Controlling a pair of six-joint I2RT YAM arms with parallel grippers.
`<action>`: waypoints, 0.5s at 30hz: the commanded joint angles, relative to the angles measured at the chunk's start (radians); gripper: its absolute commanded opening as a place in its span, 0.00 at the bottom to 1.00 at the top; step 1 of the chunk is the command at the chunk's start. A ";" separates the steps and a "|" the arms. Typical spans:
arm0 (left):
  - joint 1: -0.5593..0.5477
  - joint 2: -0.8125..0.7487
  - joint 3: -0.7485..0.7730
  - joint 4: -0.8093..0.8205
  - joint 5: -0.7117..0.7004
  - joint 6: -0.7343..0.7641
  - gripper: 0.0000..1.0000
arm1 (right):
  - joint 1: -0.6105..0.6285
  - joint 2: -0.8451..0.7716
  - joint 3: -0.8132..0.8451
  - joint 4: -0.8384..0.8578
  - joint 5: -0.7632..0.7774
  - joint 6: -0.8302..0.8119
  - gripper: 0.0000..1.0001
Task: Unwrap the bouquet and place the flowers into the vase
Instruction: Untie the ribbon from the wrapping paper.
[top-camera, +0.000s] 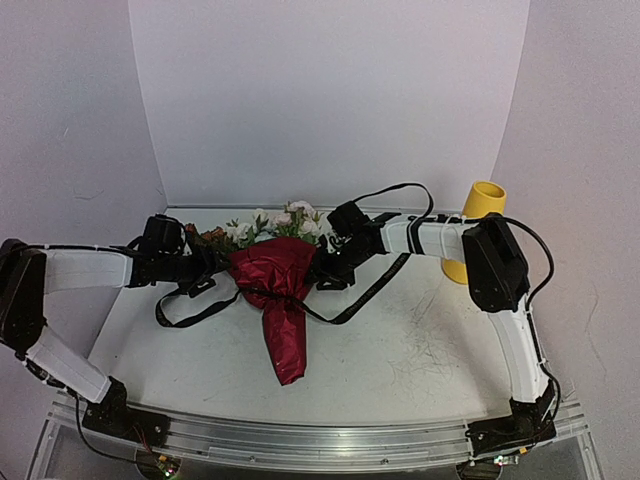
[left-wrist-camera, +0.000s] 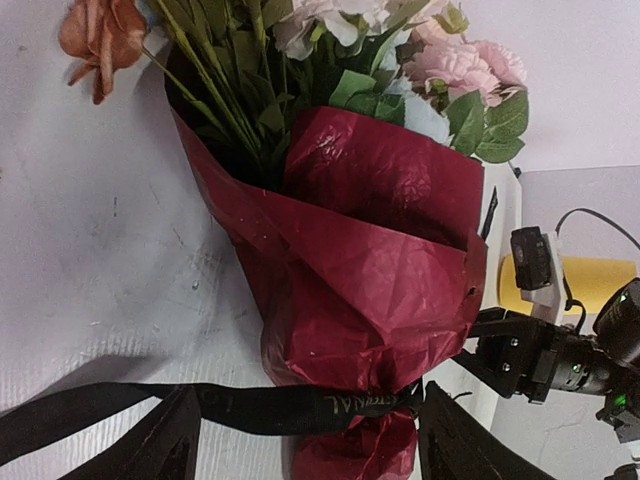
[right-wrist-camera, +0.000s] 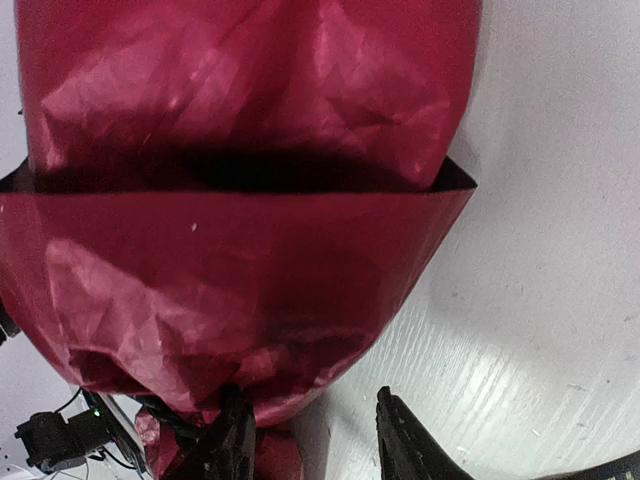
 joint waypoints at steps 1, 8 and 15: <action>0.001 0.113 0.073 0.128 0.093 0.022 0.76 | -0.017 0.044 0.067 -0.018 -0.031 0.032 0.43; 0.002 0.242 0.158 0.151 0.114 0.039 0.75 | -0.041 0.092 0.112 -0.012 -0.074 0.051 0.34; 0.002 0.339 0.228 0.191 0.157 0.089 0.73 | -0.070 0.083 0.096 -0.009 -0.102 0.061 0.10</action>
